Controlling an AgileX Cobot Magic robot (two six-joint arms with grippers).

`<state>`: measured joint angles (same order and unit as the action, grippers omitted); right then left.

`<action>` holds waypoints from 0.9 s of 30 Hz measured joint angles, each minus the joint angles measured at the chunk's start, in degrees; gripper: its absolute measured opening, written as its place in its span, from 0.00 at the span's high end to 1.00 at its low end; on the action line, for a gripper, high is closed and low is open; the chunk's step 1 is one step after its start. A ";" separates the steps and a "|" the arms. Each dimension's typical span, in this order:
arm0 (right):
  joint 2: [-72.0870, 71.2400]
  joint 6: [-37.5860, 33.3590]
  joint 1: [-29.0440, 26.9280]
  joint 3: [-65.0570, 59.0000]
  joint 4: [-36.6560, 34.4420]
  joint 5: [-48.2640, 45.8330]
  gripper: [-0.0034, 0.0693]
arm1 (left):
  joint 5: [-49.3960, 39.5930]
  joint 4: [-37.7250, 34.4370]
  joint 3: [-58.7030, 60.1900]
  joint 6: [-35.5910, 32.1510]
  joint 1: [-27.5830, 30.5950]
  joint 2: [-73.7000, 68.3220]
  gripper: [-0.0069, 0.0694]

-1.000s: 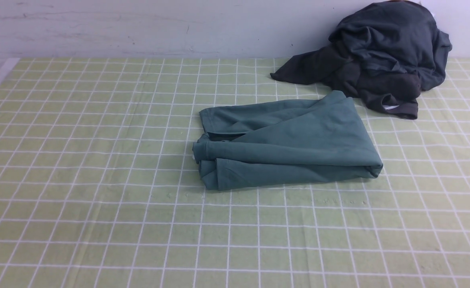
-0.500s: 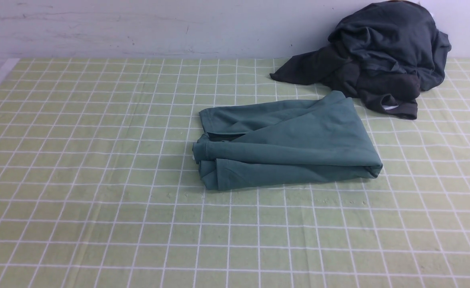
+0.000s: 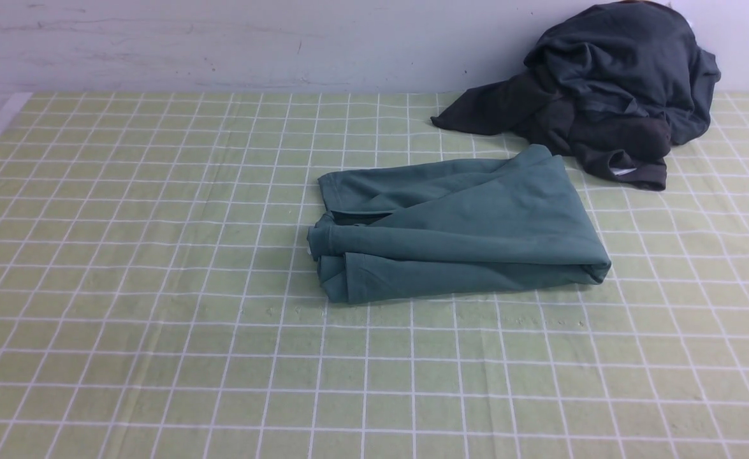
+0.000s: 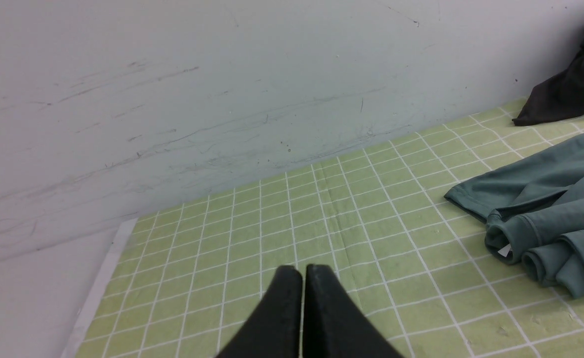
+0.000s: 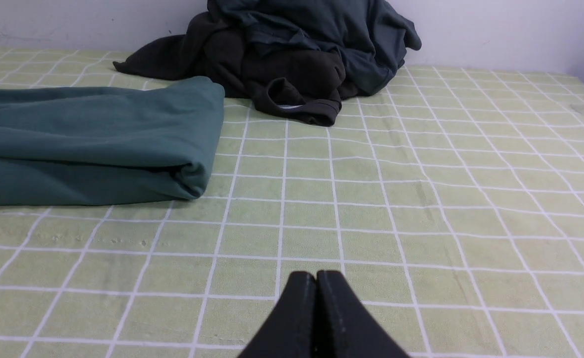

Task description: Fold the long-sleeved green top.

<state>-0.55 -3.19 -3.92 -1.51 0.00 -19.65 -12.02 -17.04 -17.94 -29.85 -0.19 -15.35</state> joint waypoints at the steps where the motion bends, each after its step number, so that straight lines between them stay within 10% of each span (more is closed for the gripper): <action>1: 0.00 -0.04 0.00 0.00 0.00 0.00 0.97 | 0.00 0.00 0.00 0.00 0.00 0.00 0.91; 27: 0.00 -0.42 0.17 0.00 0.00 -0.19 0.97 | -0.59 0.00 0.00 0.00 0.00 2.56 0.91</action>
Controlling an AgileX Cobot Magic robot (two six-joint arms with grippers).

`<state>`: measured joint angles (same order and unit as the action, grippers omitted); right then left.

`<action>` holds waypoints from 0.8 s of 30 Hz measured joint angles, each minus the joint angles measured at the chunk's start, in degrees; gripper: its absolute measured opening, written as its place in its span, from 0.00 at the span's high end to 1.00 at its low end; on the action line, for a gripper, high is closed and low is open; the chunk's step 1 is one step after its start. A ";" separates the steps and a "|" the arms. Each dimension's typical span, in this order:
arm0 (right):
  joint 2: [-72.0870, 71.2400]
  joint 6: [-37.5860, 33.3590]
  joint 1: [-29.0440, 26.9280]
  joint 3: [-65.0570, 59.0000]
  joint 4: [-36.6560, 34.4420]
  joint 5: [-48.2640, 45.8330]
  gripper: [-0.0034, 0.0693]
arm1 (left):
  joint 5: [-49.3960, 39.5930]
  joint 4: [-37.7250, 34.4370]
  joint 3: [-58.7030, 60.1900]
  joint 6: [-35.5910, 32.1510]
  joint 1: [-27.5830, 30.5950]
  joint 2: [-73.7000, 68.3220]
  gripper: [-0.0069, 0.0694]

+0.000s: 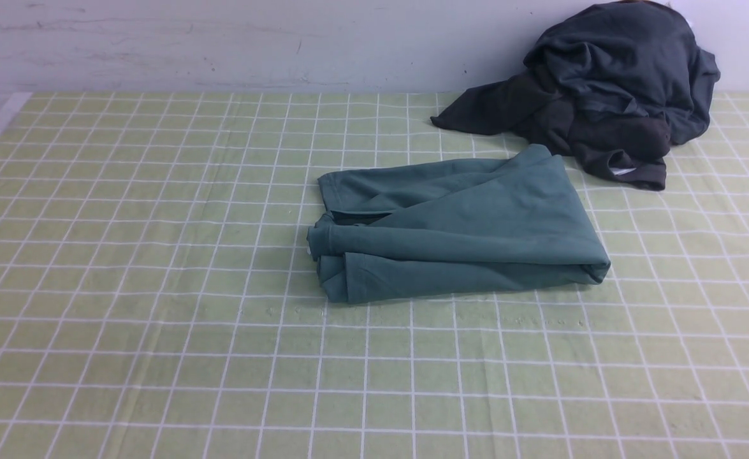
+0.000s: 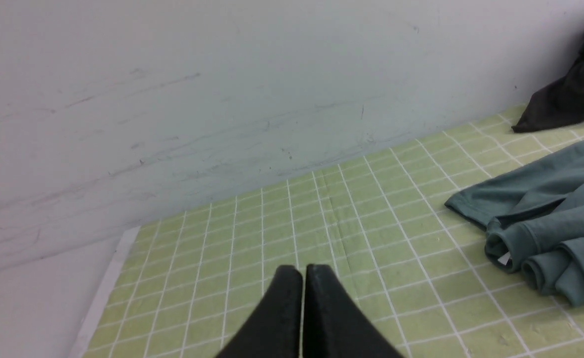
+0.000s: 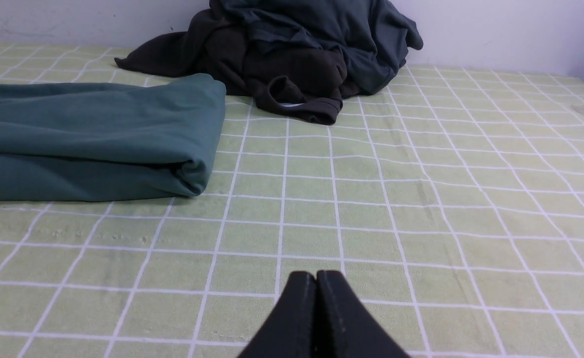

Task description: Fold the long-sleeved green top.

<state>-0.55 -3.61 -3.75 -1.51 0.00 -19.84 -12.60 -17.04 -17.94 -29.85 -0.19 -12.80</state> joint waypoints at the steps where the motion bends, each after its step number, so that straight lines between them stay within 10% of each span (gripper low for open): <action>1: 0.00 0.00 0.00 0.00 0.00 0.00 0.97 | -0.34 0.00 0.00 0.00 0.00 1.74 0.91; 24: 0.00 0.00 0.00 0.02 0.00 -0.22 0.97 | -0.37 0.70 -0.17 -0.18 0.00 13.67 0.91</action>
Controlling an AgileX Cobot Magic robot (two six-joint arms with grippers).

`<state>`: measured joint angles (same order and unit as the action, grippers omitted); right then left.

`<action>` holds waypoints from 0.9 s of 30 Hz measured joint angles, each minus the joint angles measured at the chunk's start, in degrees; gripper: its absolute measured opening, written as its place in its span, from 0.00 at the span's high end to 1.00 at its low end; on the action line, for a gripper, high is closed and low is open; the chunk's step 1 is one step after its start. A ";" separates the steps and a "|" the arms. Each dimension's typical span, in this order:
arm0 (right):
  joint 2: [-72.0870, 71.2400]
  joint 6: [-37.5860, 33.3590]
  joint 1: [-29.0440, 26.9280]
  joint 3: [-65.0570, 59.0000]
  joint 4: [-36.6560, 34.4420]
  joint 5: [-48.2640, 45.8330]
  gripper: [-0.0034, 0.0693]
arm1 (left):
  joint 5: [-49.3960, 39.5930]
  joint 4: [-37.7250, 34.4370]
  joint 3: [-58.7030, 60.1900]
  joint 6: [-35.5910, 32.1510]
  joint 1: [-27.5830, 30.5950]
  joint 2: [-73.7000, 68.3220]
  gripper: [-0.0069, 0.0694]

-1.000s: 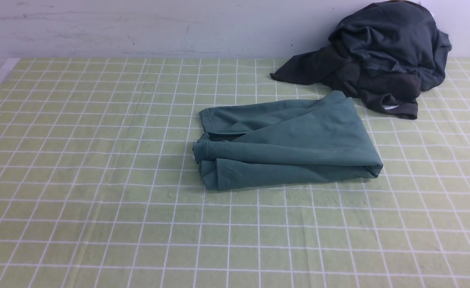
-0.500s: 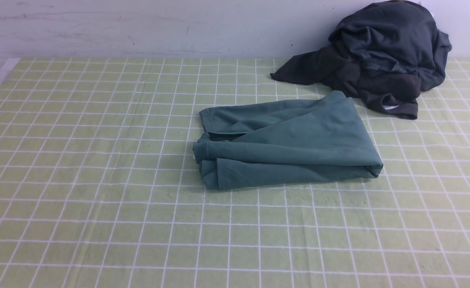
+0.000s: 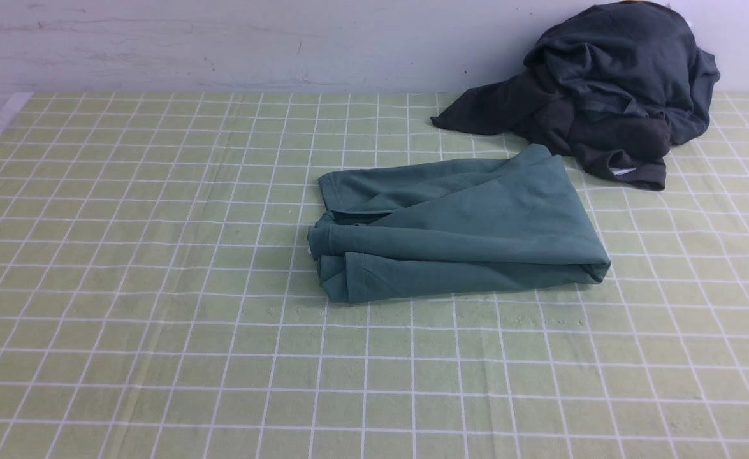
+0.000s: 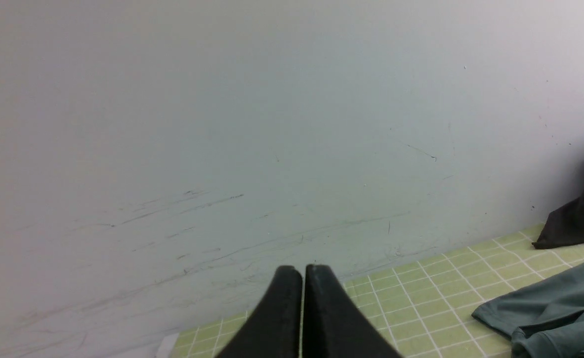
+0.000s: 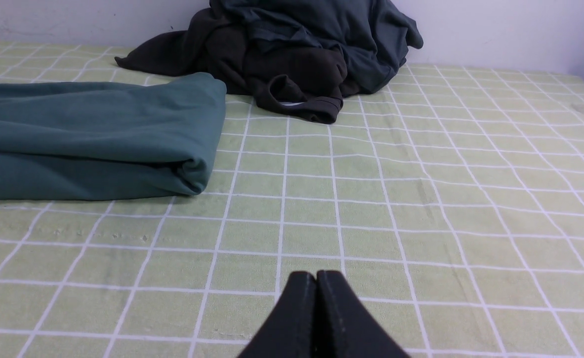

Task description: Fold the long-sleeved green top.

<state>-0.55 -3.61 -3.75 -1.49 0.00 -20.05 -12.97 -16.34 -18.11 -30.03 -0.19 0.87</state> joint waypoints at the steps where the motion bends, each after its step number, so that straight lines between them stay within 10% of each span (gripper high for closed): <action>1: 0.00 0.00 0.00 0.00 0.00 0.00 0.97 | -0.07 0.50 0.05 -0.13 0.00 0.00 0.91; 16: 0.00 -0.43 0.00 0.05 0.00 -0.09 0.97 | -1.20 19.21 19.71 28.81 0.00 0.00 0.91; 27: 0.00 -0.55 0.00 0.05 0.00 -0.14 0.97 | -8.01 18.34 19.52 29.62 0.00 0.00 0.91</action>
